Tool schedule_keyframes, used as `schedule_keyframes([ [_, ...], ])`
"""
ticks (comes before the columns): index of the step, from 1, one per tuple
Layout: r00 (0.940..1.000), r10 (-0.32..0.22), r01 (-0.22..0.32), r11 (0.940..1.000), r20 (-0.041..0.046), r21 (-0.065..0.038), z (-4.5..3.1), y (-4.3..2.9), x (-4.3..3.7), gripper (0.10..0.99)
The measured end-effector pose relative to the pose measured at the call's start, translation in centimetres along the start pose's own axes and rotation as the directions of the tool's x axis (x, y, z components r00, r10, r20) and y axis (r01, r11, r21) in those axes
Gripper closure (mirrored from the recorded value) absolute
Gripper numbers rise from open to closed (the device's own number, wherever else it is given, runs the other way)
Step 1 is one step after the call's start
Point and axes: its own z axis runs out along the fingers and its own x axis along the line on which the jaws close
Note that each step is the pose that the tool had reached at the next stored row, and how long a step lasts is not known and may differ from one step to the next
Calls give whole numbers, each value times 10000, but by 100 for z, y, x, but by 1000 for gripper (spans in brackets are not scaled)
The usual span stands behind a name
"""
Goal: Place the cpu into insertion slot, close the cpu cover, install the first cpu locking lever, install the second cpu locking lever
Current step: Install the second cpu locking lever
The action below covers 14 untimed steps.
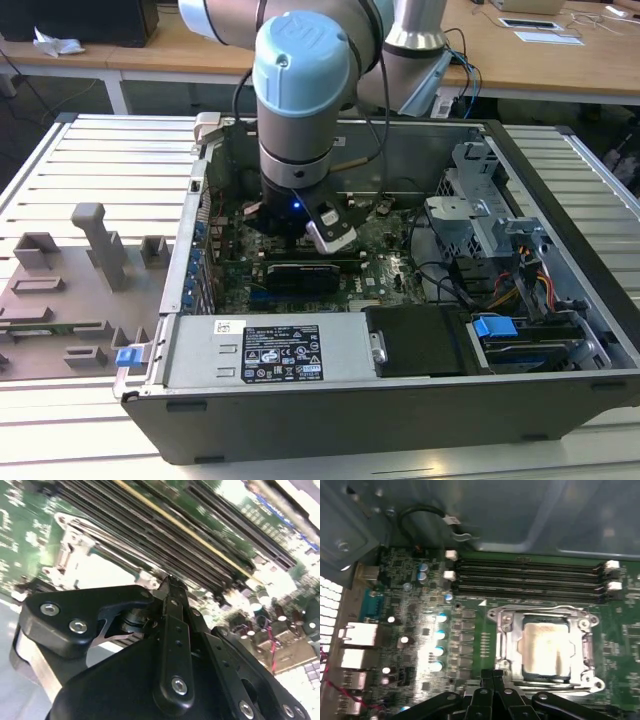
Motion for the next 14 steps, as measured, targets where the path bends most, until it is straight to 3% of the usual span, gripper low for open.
schedule_keyframes([
  [1,10000,8,-8,10000,-26,-2,1,2,-47,980],
  [2,9999,26,-26,10000,-101,-7,2,6,-152,980],
  [4,9998,41,-41,10000,-171,-10,5,13,-251,980],
  [6,9998,51,-51,10000,-205,-6,13,40,-341,980],
  [7,9998,52,-51,10000,-211,56,23,79,-383,980],
  [9,9997,64,-55,9993,-228,375,38,138,-419,980],
  [11,9997,77,-56,9964,-252,847,60,225,-447,980],
  [12,9996,92,-57,9920,-273,1264,71,306,-461,980],
  [13,9995,100,-56,9885,-286,1510,25,354,-464,980],
  [14,9995,103,-55,9871,-290,1603,-96,397,-467,980],
])
